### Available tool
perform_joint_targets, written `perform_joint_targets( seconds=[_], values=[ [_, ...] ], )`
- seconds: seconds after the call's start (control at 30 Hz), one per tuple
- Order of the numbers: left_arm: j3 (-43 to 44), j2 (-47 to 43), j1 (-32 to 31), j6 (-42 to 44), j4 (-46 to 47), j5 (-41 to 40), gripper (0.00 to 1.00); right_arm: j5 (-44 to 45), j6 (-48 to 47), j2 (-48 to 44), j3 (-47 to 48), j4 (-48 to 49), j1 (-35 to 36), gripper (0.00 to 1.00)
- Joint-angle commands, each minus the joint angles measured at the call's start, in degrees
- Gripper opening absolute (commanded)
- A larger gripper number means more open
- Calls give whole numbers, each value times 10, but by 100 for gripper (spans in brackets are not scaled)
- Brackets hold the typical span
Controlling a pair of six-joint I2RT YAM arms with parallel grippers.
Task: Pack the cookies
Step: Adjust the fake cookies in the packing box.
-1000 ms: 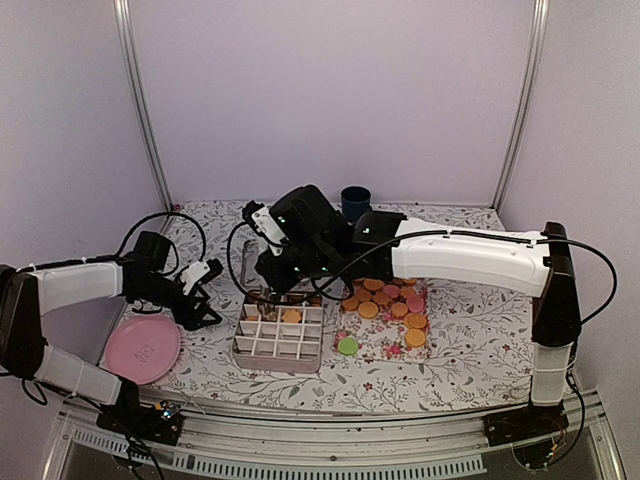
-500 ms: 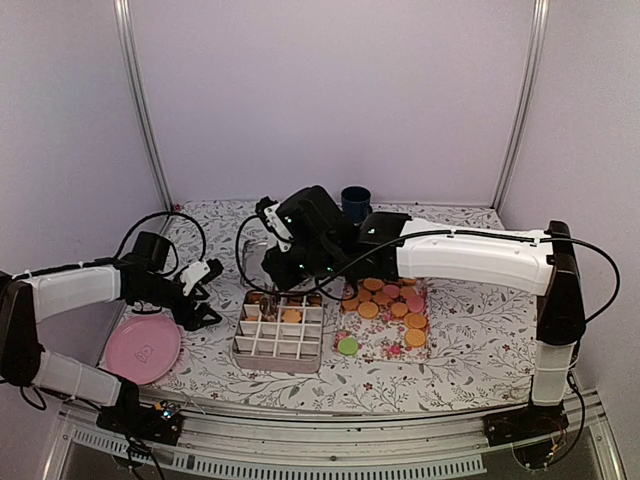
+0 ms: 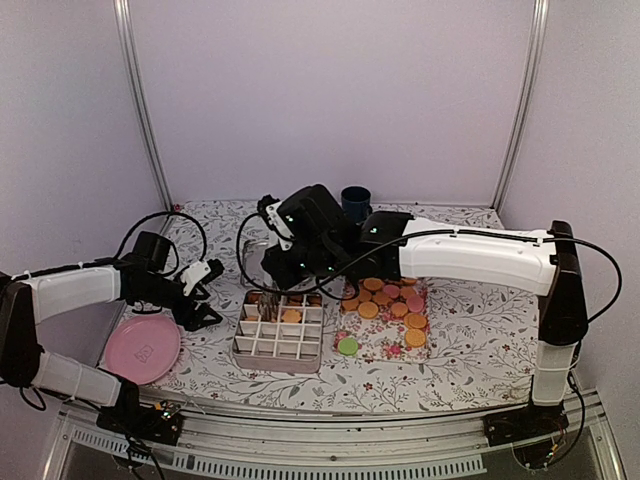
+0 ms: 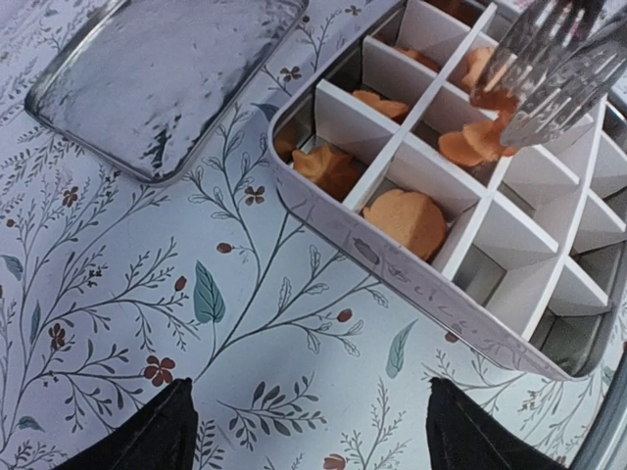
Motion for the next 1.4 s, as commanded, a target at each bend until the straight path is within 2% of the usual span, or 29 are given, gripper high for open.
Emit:
perform_joint_targets(
  seconds=[0.0, 0.13, 0.37, 0.6, 0.77, 1.03, 1.37],
  values=[
    [-1, -12, -6, 7, 2, -5, 81, 22, 4, -39, -2, 12, -3, 32],
    [2, -12, -8, 7, -1, -4, 81, 35, 0, -43, -3, 9, -3, 37],
    [7, -14, -7, 7, -4, -8, 81, 45, -20, -43, 3, 12, -4, 37],
    [10, -15, -7, 11, -8, -9, 81, -16, -34, -24, 6, 31, -3, 35],
    [11, -12, -9, 11, -4, -3, 81, -22, -41, -1, 13, 28, -3, 35],
    [5, 3, -17, 11, 10, -2, 81, 15, -31, 11, 14, 8, -24, 25],
    [-10, 16, -42, 5, 33, -2, 81, -9, -27, 8, 16, 20, -23, 24]
  ],
)
